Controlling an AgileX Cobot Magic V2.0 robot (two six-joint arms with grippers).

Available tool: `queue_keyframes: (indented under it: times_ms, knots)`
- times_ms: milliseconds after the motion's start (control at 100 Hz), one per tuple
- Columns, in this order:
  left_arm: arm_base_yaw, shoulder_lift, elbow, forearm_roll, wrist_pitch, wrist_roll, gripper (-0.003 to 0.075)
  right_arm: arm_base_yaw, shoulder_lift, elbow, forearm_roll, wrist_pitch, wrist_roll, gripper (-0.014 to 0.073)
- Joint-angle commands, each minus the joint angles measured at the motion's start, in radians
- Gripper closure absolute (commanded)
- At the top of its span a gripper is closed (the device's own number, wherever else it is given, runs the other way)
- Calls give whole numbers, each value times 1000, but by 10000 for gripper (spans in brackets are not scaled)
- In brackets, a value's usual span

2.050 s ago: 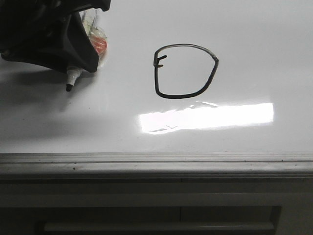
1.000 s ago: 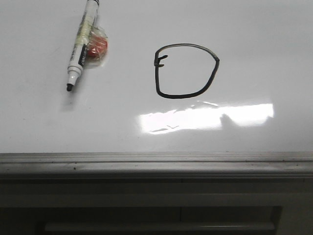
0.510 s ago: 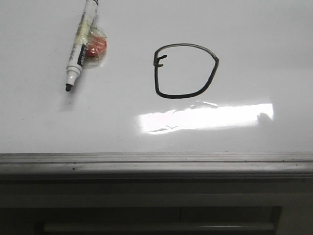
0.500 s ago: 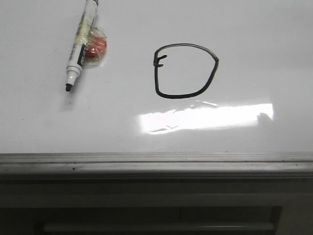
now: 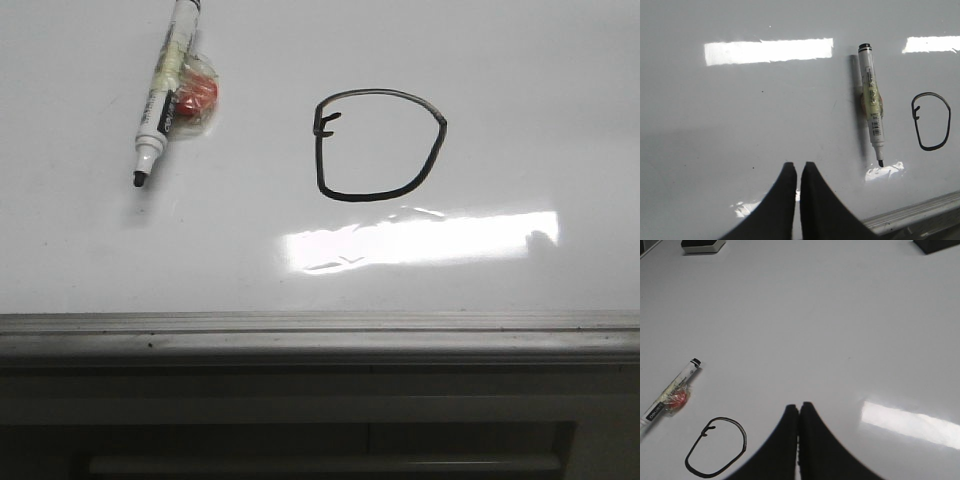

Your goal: Write number 0 on whiteboard

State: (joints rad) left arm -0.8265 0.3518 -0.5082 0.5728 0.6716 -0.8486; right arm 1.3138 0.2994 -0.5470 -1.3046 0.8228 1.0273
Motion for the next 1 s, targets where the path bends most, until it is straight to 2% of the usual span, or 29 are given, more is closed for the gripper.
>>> queue_keyframes:
  times_ms: [0,110,170,270,380,470,540,620,810,920,960,990]
  knots:
    - [2,8,-22,34,-55,3,740,-7,10,-22,-69,-31,2,651]
    - [10,6,7,131,-77,17,740,-7,10,-22,-69,-31,2,651]
    - [29,4,43,150,-139,91,740,-7,10,-22,-69,-31,2,651]
    - [86,-16,122,93,-289,307,740,-7,10,-22,-69,-31,2,651]
    - [166,-62,217,4,-481,405,740,-7,10,-22,-69,-31,2,651]
    - [249,-125,306,-175,-625,522,740,-7,10,-22,-69,-31,2,651]
    - [328,-185,380,-413,-742,683,740,-7,10,-22,-69,-31,2,651]
    - [405,-244,457,-628,-805,839,740,-7,10,-22,-69,-31,2,651]
    - [547,-349,541,-631,-708,858,740,-7,10,-22,-69,-31,2,651]
    - [599,-379,542,-629,-455,858,740,-7,10,-22,-69,-31,2,651]
    - [611,-384,542,-629,-386,858,740,-7,10,-22,-69,-31,2,651]
    - [614,-384,545,-631,-382,856,740,-7,10,-22,-69,-31,2,651]
